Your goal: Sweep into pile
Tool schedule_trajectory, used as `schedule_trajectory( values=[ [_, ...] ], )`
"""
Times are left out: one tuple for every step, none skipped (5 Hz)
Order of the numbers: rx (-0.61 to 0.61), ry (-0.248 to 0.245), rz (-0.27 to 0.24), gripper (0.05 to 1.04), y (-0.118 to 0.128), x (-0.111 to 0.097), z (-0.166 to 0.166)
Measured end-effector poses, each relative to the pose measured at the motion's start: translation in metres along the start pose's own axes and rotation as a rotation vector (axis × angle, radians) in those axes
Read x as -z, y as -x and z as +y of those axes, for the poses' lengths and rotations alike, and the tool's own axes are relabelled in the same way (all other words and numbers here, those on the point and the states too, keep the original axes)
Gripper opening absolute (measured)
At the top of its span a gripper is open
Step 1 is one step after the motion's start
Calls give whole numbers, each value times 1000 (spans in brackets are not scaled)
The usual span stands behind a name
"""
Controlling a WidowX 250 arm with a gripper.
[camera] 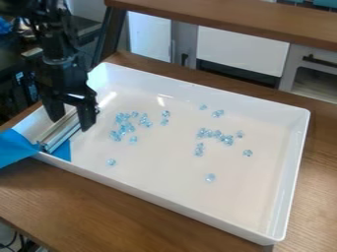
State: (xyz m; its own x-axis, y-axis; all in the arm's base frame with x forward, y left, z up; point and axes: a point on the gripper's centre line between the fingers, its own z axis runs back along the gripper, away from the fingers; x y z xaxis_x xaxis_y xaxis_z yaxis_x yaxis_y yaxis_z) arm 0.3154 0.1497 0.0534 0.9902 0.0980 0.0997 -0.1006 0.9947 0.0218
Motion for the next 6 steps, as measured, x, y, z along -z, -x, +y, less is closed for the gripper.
schedule_trajectory(
  values=[
    [-3,-31,30,926,-1,4,-2],
    [-15,-41,53,674,-3,7,0],
    [0,-39,62,390,-3,8,-4],
    [13,-7,92,362,-2,7,-18],
    [-7,12,90,362,-13,0,-30],
    [-47,23,132,362,-19,9,-40]
  ],
)
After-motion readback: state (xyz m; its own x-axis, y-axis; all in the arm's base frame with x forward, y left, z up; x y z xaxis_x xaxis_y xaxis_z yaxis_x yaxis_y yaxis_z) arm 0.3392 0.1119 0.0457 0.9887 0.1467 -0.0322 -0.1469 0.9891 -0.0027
